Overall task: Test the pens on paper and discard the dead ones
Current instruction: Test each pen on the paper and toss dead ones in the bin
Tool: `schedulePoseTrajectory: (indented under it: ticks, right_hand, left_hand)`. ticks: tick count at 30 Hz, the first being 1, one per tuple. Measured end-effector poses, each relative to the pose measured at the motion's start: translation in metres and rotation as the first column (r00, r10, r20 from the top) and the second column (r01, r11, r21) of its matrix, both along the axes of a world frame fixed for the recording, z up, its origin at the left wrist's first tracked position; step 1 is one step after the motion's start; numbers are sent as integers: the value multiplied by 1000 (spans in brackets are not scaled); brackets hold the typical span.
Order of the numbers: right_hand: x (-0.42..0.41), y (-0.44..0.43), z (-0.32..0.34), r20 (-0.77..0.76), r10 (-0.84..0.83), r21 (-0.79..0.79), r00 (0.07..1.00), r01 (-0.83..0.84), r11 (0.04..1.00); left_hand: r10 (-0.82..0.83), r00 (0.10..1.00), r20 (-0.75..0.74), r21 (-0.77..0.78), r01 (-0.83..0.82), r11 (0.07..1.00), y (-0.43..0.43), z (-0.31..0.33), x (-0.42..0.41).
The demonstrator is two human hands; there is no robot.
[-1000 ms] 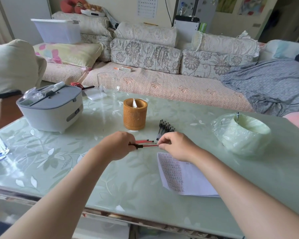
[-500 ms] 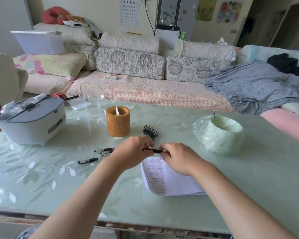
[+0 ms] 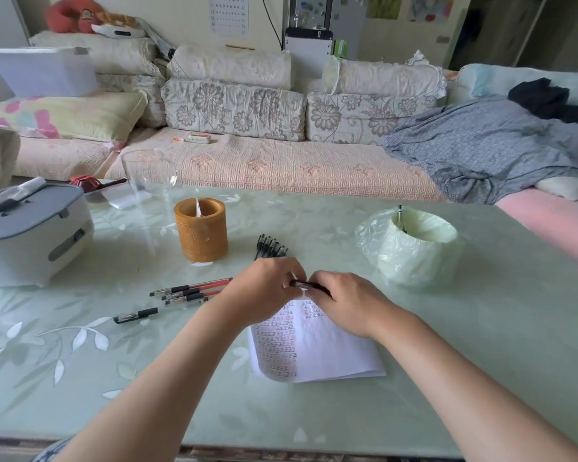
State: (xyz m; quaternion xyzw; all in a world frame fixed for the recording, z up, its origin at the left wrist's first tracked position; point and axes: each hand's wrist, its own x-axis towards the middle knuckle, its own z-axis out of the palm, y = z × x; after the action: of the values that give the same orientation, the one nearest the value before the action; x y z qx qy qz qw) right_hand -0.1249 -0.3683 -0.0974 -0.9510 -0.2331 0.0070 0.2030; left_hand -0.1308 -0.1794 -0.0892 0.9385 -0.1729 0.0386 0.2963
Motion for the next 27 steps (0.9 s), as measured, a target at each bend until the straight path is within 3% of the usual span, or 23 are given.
schedulePoseTrajectory:
  ticks: [3,8,13,21,27]
  right_hand:
    - [6,-3,-1,40,-1,8,999,1,1000]
    - [11,-8,-8,-50,39,99,998,-34,994]
    - [15,-14,-15,33,3,-37,999,-2,999]
    - [19,-13,-21,10,2,-35,1000,-2,999]
    - [30,-18,-26,-192,-32,72,981,46,996]
  left_hand:
    - [11,1000,-12,-18,-11,1000,-5,-3,5]
    - [-32,997,-75,-38,29,999,-8,-5,12]
    - [-62,993,-103,-53,57,997,-15,-11,15]
    - [-80,988,-134,-51,73,996,-13,-20,20]
    - [-42,994,-104,17,44,999,-9,-24,28]
